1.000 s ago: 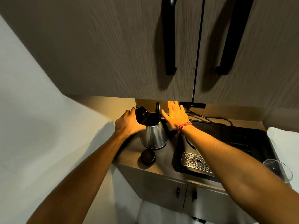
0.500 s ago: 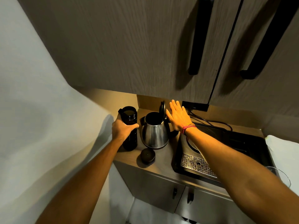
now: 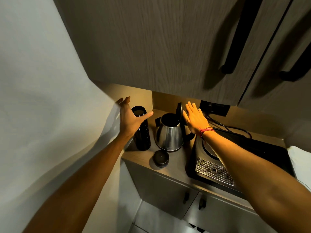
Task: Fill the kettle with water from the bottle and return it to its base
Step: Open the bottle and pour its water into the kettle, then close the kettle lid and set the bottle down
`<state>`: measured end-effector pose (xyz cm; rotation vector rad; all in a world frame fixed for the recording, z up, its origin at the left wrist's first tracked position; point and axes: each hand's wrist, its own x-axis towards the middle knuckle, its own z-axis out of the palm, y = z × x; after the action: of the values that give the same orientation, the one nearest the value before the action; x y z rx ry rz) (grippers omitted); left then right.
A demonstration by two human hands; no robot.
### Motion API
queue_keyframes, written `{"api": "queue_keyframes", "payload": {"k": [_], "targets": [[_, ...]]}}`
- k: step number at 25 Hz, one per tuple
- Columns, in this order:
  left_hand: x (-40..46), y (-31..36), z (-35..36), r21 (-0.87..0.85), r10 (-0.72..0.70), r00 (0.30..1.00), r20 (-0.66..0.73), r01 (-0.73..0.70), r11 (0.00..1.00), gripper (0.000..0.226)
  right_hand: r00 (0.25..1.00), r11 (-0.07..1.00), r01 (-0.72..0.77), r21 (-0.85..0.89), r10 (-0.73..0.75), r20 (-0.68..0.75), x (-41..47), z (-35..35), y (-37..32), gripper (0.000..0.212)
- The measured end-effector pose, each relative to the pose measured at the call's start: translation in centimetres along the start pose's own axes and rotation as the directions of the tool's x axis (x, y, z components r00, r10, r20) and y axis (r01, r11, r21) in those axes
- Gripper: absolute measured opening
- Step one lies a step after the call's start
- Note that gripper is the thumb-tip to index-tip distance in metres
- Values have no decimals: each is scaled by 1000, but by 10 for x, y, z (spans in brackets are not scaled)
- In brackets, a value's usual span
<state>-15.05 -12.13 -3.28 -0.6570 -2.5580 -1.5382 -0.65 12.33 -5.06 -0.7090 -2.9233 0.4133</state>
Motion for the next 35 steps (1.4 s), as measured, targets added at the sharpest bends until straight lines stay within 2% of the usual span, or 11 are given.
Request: {"api": "queue_keyframes", "payload": {"k": [2, 4, 6, 8, 11, 15, 18, 24, 28, 33, 35], "targets": [[2, 15, 2, 245, 249, 968, -26, -236, 940, 103, 1000, 1000, -2, 3, 2, -1, 1, 1, 0, 61], [-1, 29, 10, 412, 493, 865, 91, -483, 773, 85, 1000, 1000, 4, -10, -4, 4, 2, 3, -1, 60], [-10, 38, 25, 462, 577, 767, 279, -634, 620, 76, 1000, 1000, 4, -10, -4, 15, 2, 4, -3, 60], [-19, 40, 44, 460, 516, 720, 463, -693, 555, 74, 1000, 1000, 8, 11, -8, 27, 4, 4, -8, 60], [-27, 34, 63, 494, 305, 774, 555, -602, 627, 82, 998, 998, 43, 43, -45, 42, 6, 6, -21, 62], [-27, 28, 73, 559, 200, 860, 470, -465, 687, 98, 992, 996, 93, 7, -93, 90, 3, 19, -34, 64], [-25, 26, 79, 590, 120, 808, 576, -513, 624, 90, 990, 993, 110, -30, -107, 88, -2, 29, -33, 63], [-27, 17, 84, 573, -6, 761, 649, -484, 661, 90, 991, 989, 118, -84, -113, 68, -2, 37, -33, 61], [-38, 14, 84, 542, 6, 782, 623, -437, 718, 96, 988, 978, 150, -143, -146, 43, -7, 35, -37, 60], [-106, -33, 82, 496, 303, 872, 384, -472, 729, 60, 916, 892, 349, -289, -389, -95, -71, 78, -37, 66], [-127, -53, 85, 529, 224, 864, 451, -461, 713, 53, 912, 889, 384, -248, -408, -51, -92, 97, -33, 69]]}}
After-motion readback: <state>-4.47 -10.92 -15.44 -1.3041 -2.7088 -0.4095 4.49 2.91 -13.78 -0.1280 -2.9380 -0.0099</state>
